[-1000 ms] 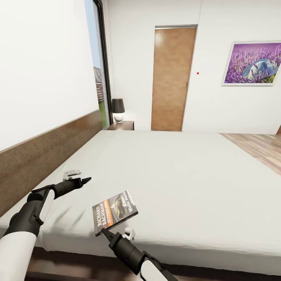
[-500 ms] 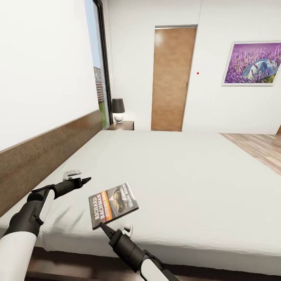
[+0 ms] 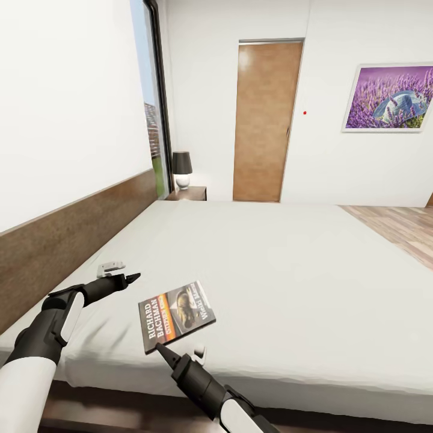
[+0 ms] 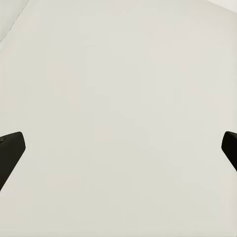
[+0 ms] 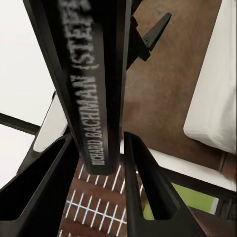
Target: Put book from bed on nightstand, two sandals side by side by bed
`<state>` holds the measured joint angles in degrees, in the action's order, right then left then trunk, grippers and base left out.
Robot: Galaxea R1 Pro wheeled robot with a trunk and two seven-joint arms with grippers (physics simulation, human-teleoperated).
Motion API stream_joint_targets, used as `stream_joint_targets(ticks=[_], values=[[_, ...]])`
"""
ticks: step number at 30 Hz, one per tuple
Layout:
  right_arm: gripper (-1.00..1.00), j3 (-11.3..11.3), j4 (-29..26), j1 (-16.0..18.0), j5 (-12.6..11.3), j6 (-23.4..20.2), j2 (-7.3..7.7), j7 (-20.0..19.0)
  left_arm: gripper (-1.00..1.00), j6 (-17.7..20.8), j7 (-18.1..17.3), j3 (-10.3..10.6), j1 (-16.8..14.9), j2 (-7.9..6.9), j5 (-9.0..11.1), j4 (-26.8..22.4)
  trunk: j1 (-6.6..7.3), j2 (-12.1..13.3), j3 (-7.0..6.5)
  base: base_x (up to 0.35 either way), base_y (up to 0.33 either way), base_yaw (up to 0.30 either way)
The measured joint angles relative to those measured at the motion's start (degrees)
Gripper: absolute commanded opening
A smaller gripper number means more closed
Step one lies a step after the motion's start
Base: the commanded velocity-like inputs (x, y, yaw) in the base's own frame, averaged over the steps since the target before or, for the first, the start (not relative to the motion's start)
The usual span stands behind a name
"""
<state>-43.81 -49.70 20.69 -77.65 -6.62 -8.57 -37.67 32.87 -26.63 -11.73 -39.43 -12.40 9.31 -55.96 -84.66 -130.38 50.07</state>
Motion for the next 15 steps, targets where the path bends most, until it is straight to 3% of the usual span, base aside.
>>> stream_joint_targets(ticks=[7,15], values=[[-1.0,-0.01,-0.06,0.01,0.01,-0.24,0.04,5.2,1.0,-0.01,0.0,0.03,0.0,0.0,0.0,0.0,0.0,0.0,0.0,0.0,0.0,0.0],[-1.0,0.02,-0.38,0.02,-0.02,-0.29,0.07,7.1,1.0,0.0,0.0,0.0,0.0,0.0,0.0,0.0,0.0,0.0,0.0,0.0,0.0,0.0]])
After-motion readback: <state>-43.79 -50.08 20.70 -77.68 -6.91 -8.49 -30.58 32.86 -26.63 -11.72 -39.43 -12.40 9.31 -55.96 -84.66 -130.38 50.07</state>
